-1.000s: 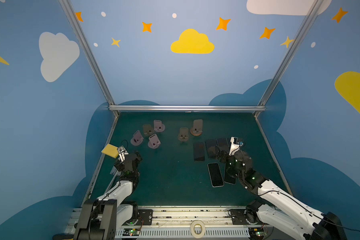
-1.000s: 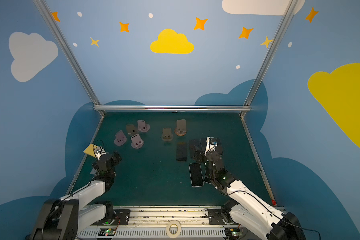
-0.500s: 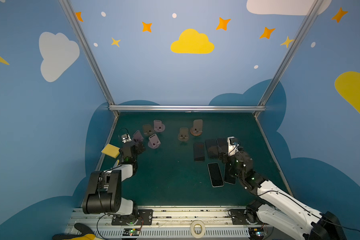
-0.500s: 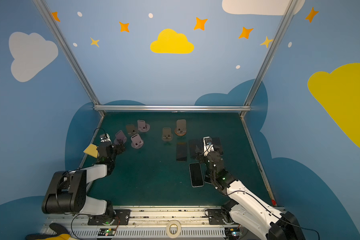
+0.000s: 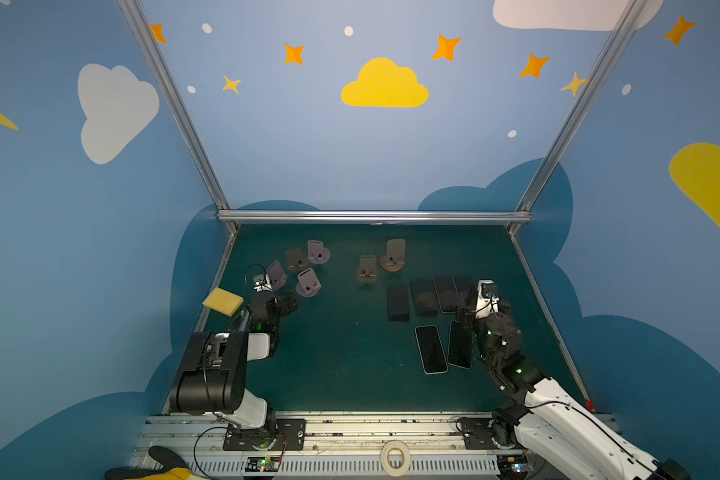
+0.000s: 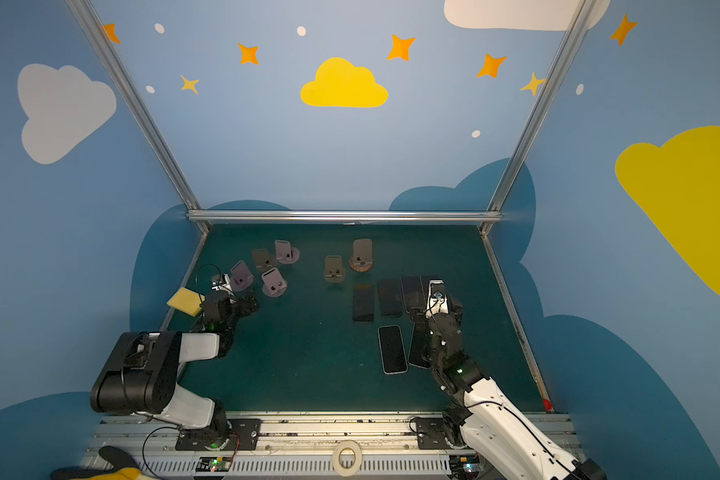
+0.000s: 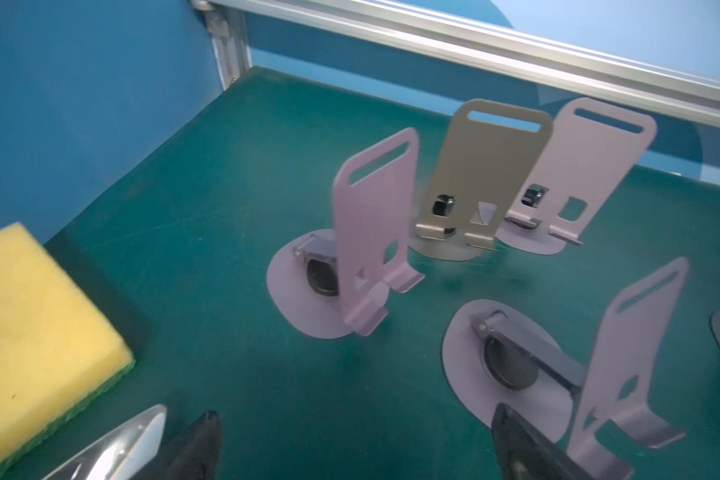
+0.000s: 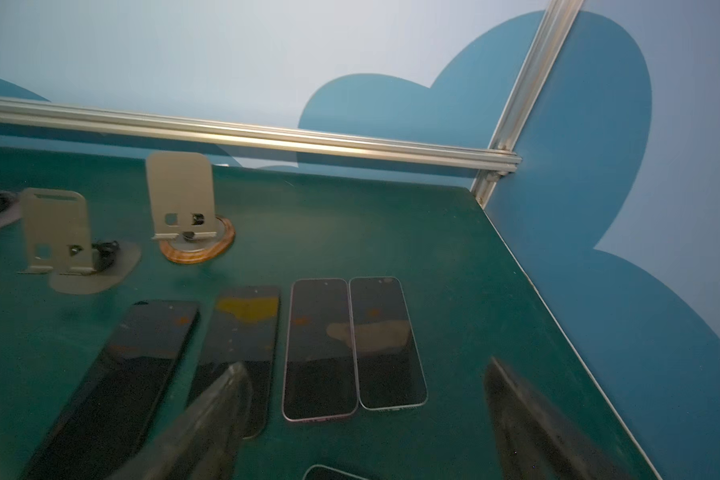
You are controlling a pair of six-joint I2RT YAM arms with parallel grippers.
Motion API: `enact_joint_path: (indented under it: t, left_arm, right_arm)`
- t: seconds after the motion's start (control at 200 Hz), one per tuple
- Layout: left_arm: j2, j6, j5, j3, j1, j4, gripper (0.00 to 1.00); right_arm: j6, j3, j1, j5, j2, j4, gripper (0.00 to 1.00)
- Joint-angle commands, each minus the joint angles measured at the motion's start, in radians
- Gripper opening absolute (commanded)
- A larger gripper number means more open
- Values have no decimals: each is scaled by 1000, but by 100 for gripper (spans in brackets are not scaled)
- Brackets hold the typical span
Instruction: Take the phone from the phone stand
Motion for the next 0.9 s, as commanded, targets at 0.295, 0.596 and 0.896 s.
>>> enact_joint_path:
  t: [0.295, 0.596, 0.896]
  left_arm:
    - [-7, 35, 28, 18, -6, -13, 100]
    - [-7, 35, 28, 18, -6, -13, 100]
    - [-7, 36, 28, 18, -6, -14, 100]
  right_arm:
    - [-88, -4, -129, -77, 278, 43, 88]
    - [-122, -31, -200, -285, 447, 346, 88]
    - [3, 149, -379, -397, 660, 227, 88]
